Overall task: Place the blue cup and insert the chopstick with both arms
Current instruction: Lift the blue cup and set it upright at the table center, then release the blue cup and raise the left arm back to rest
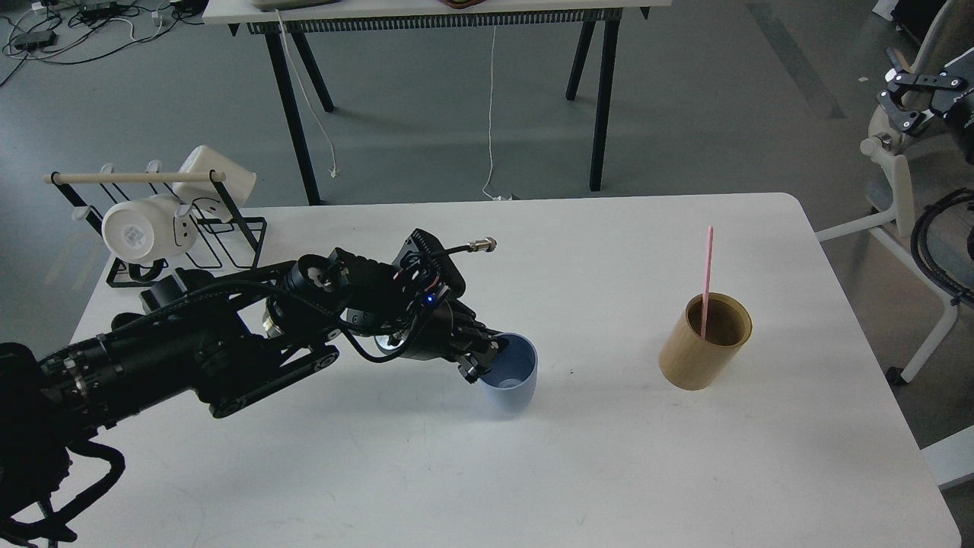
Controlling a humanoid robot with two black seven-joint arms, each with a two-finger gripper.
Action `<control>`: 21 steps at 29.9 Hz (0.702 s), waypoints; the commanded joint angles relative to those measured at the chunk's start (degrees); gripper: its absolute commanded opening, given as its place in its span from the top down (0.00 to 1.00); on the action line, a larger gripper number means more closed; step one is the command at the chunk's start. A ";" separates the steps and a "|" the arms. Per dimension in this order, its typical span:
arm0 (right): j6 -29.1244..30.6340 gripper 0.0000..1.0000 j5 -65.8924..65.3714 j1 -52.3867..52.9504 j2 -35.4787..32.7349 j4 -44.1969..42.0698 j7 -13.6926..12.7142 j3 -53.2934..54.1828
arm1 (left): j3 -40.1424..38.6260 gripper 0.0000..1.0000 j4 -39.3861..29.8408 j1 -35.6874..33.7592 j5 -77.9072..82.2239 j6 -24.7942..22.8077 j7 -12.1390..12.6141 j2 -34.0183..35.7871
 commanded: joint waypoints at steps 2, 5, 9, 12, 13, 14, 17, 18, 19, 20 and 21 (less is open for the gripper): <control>0.00 0.01 0.00 -0.05 0.12 0.07 -0.01 0.00 | -0.17 0.80 0.11 0.14 -0.01 0.01 0.80 -0.10; 0.00 0.01 0.00 -0.14 0.12 0.16 -0.01 -0.09 | -0.26 0.55 -0.24 0.14 -0.01 0.01 0.97 -0.01; 0.00 0.01 0.00 -0.49 -0.15 0.68 -0.01 -0.09 | -1.05 0.48 -0.77 0.06 -0.01 0.01 0.54 0.60; 0.00 0.01 -0.09 -2.15 -0.32 2.96 0.08 0.00 | -3.67 0.45 -1.47 0.06 -0.01 0.01 -0.08 1.22; 0.00 0.01 -0.26 -2.77 -1.11 4.02 0.16 0.00 | -6.30 0.43 -1.82 0.06 -0.01 0.01 -0.08 1.31; 0.00 0.01 -0.35 -3.30 -2.33 5.33 0.34 -0.09 | -9.28 0.37 -1.83 0.23 -0.01 0.01 -0.08 1.48; 0.00 0.01 -2.62 -4.79 -5.85 10.33 0.69 -1.31 | -18.86 0.00 -1.04 1.19 -3.42 0.01 0.36 1.05; 0.00 0.01 -3.59 -5.23 -6.73 12.27 0.69 -1.58 | -20.89 0.00 -1.03 1.46 -6.85 0.01 0.36 0.96; -1.36 0.01 -4.56 -5.76 -7.96 14.38 0.87 -1.67 | -22.57 0.00 -0.95 1.46 -10.62 0.01 0.45 1.05; -2.59 0.01 -5.35 -6.54 -9.19 16.31 1.04 -1.76 | -23.98 0.00 -0.95 1.46 -14.14 0.01 0.36 1.13; -3.30 0.01 -6.23 -7.34 -9.98 17.90 1.22 -1.67 | -24.77 0.00 -0.95 1.38 -17.22 0.01 0.27 1.13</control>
